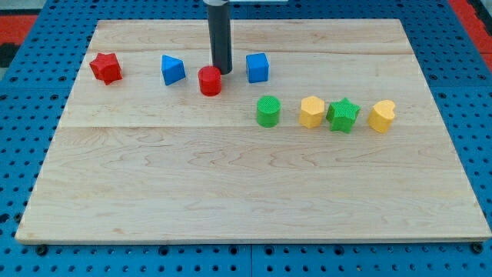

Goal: Place red circle to horizontal left of green circle

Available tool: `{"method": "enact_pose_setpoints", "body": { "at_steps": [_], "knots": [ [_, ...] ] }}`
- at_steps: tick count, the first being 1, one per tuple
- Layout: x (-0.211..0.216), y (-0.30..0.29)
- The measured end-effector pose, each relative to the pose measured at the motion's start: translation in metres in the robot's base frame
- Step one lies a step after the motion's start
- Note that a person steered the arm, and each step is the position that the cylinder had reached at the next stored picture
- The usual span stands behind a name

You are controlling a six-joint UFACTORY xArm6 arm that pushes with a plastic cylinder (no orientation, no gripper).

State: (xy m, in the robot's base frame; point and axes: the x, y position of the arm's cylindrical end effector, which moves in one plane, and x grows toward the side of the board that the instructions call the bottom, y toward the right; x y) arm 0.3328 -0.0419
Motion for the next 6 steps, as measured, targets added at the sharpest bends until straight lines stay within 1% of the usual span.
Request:
{"method": "enact_pose_setpoints", "body": {
  "at_steps": [3, 5, 6],
  "knots": [
    [0.006, -0.016],
    [0.045, -0.011],
    [0.044, -0.002]
  ]
}}
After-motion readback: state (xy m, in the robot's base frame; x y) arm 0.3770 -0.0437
